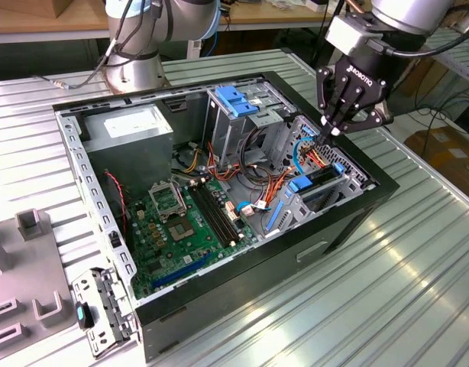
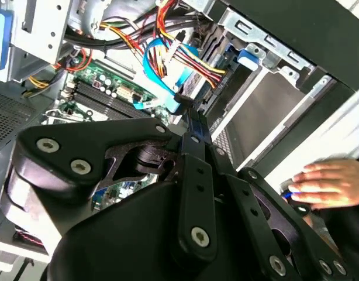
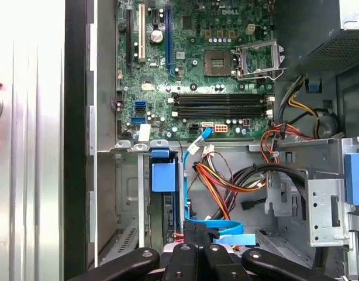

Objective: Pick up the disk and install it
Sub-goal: 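Insert the second disk wire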

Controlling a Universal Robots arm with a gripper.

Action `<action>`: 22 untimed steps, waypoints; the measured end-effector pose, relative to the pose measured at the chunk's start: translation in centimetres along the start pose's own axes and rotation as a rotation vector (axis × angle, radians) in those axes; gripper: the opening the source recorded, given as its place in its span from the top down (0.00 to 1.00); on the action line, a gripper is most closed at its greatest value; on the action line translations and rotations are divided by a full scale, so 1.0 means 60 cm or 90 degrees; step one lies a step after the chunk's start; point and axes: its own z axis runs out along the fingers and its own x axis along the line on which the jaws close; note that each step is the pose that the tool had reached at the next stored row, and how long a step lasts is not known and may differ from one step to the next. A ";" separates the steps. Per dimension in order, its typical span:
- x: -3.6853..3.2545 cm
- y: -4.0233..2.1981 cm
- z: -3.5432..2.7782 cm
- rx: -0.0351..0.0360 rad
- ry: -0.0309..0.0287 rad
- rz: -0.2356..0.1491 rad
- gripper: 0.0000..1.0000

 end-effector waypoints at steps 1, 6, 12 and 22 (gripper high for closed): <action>-0.007 0.000 -0.001 0.0004 0.0160 0.001 0.89; -0.033 0.002 -0.015 0.0015 0.0636 0.004 0.89; -0.064 0.003 -0.016 0.0024 0.1047 0.006 0.89; -0.088 0.003 -0.003 0.0034 0.1482 0.009 0.83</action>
